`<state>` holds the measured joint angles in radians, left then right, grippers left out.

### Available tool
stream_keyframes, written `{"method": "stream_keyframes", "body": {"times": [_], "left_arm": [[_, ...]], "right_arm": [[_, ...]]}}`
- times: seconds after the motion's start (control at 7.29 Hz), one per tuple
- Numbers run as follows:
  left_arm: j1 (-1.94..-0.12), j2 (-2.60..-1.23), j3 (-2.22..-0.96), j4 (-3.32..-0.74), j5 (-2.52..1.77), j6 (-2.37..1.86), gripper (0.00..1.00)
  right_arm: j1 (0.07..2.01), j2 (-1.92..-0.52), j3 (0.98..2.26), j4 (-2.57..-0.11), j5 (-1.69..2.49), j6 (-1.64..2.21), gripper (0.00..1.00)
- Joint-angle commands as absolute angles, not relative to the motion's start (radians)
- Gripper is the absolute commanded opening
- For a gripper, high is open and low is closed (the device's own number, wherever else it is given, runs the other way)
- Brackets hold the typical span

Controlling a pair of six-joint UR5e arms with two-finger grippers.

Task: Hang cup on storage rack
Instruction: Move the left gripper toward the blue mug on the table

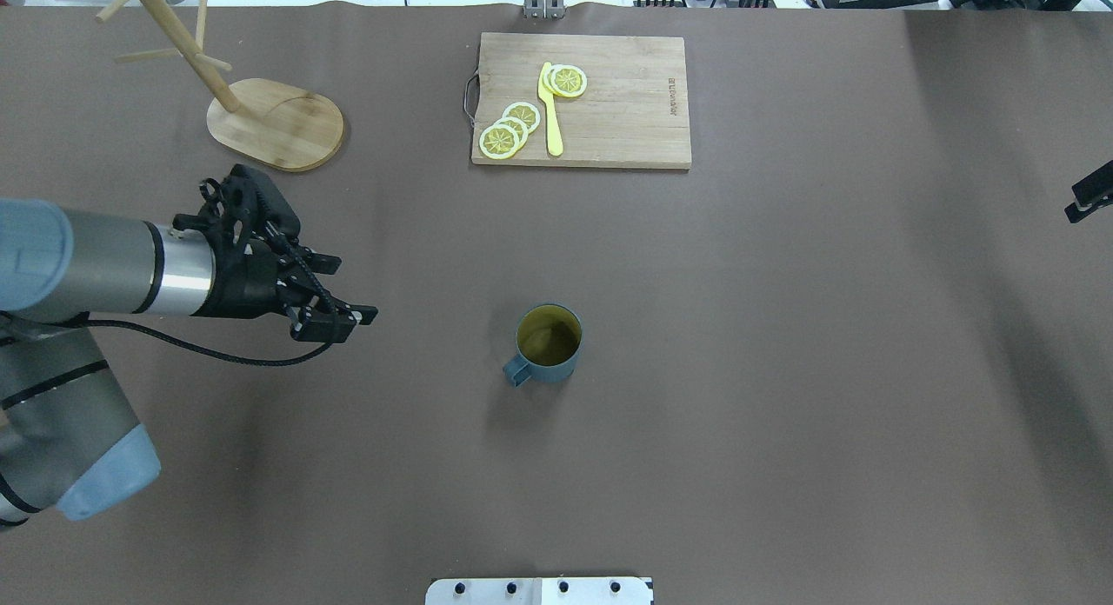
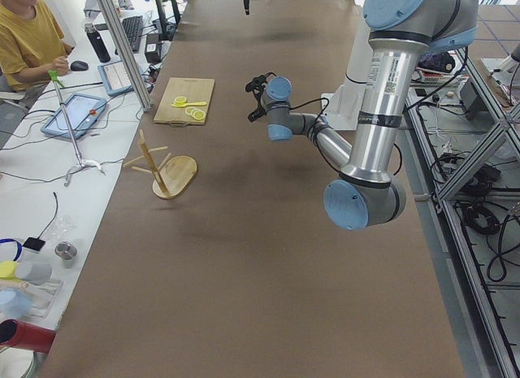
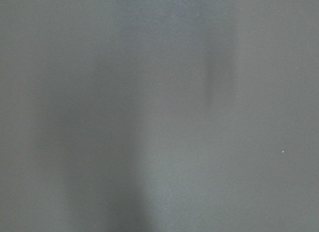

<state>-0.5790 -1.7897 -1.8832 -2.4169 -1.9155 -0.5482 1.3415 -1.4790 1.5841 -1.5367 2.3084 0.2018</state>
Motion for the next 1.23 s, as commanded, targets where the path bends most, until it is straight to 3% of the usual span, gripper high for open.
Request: {"method": "stream_keyframes", "body": {"times": [0.0,0.41,1.1], "left_arm": [[-0.51,-1.847,-1.872,-2.364,-1.896,-0.599,0.87],[-0.353,-1.948,-1.836,-2.292,-1.665,-0.615,0.86],[-0.337,-2.019,-1.738,-2.293,-1.638,-0.612,0.78]], "right_arm": [[1.362,-1.488,1.556,-1.537,2.306,0.136,1.0],[1.39,-1.486,1.509,-1.536,2.304,0.061,1.0],[1.39,-1.489,1.5,-1.534,2.295,0.063,1.0]]}}
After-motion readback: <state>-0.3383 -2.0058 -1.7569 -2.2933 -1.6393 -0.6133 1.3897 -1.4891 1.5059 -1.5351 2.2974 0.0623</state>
